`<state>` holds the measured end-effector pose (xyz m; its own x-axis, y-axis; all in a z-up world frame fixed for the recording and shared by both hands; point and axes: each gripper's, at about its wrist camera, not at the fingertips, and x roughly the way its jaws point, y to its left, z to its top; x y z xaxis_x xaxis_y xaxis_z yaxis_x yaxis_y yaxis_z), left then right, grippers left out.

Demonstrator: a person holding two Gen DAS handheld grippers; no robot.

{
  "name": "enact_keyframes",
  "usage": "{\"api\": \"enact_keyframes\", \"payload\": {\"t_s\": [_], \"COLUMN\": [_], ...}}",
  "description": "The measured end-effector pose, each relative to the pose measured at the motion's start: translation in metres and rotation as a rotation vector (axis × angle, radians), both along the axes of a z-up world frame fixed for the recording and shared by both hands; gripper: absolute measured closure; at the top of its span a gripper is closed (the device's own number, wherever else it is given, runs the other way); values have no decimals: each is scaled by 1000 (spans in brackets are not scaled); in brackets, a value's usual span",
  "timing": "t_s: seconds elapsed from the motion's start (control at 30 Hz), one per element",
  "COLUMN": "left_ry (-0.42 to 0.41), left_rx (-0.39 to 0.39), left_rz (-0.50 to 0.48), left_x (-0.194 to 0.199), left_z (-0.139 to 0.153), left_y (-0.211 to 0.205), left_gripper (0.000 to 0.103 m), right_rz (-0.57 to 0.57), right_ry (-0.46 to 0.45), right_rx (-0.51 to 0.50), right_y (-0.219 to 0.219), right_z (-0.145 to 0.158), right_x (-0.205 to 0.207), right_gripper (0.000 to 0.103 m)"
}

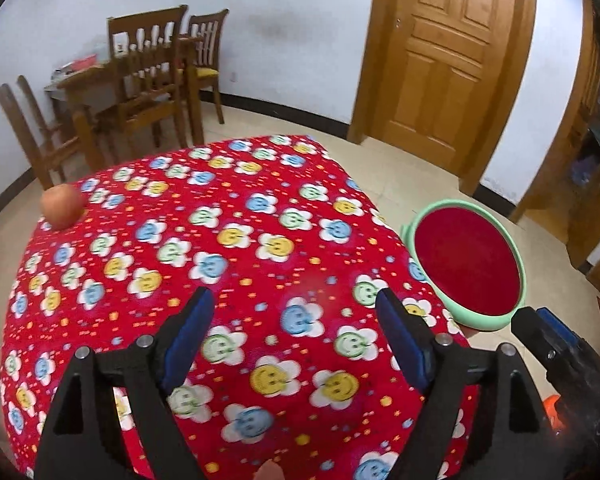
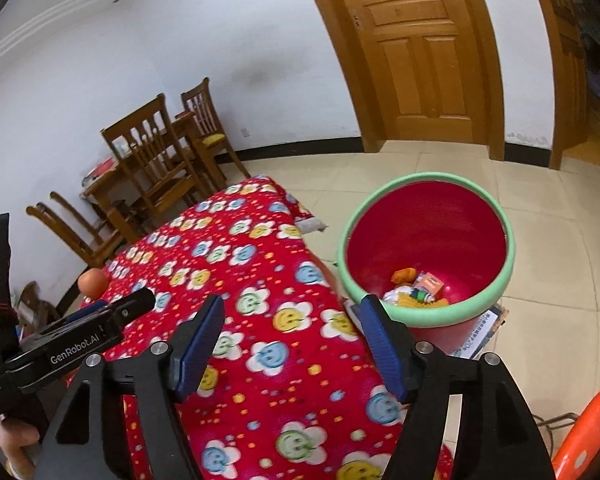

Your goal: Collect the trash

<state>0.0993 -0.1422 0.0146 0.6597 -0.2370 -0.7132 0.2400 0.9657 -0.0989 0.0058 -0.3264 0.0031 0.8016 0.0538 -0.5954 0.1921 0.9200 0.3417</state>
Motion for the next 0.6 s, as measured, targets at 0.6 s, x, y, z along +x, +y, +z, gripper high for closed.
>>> {"api": "enact_keyframes", "payload": {"t_s": [0.6], "left_ry": [-41], "left_rx": [-26], "left_rz": [102], "left_x": [-35], "left_z": [18], "left_y": [54], "left_gripper": [19], "right_rz": [48], "right_ry": [-38], "right_rx": [-55], "right_y": [45], "right_z": [16], "right_x": [-22], "right_gripper": [27]}}
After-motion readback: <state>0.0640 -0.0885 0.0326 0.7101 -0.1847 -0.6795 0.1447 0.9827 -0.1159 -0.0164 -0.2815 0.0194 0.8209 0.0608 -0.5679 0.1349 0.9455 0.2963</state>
